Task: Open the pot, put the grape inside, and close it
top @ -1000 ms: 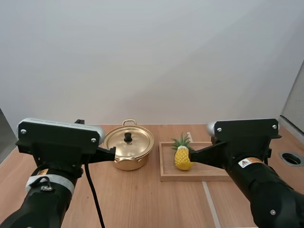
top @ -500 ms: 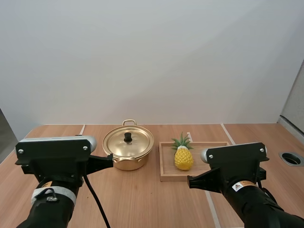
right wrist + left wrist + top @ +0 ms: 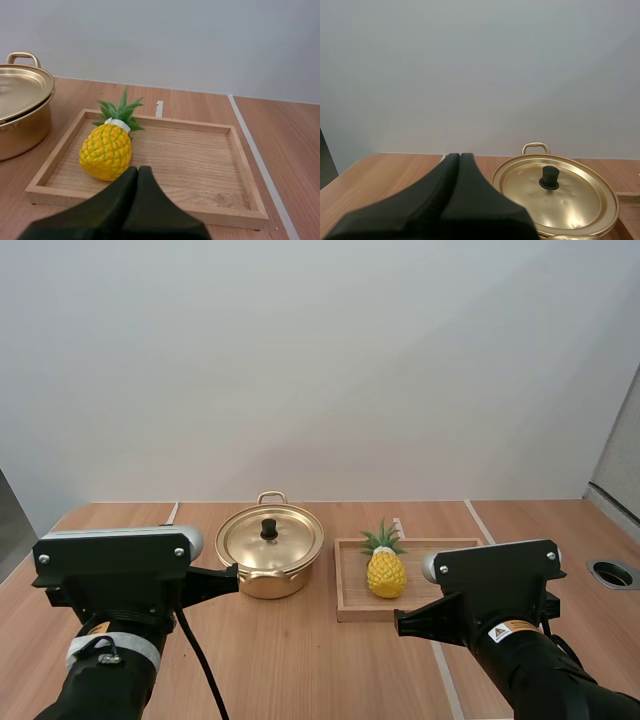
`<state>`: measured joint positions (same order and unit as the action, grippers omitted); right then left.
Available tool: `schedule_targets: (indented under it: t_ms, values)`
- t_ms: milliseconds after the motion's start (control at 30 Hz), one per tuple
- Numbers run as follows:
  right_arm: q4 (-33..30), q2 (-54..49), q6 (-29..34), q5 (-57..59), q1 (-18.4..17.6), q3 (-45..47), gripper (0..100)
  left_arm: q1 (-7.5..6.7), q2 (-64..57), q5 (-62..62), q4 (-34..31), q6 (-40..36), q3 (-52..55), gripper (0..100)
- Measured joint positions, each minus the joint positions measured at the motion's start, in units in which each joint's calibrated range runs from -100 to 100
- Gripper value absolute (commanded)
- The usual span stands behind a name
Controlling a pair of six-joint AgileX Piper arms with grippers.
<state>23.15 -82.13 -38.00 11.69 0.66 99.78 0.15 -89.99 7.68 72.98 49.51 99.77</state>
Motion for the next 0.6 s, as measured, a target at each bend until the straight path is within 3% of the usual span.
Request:
schedule_targets:
  t_ms: [333,600]
  values:
    - [0.00,0.00,0.00,5.51,0.00,0.00,0,0.00,0.00,0.00,0.00,0.00,0.00,2]
    - [0.00,0.00,0.00,7.86,0.00,0.00,0,0.00,0.00,-7.68,0.11,0.00,0.00,2]
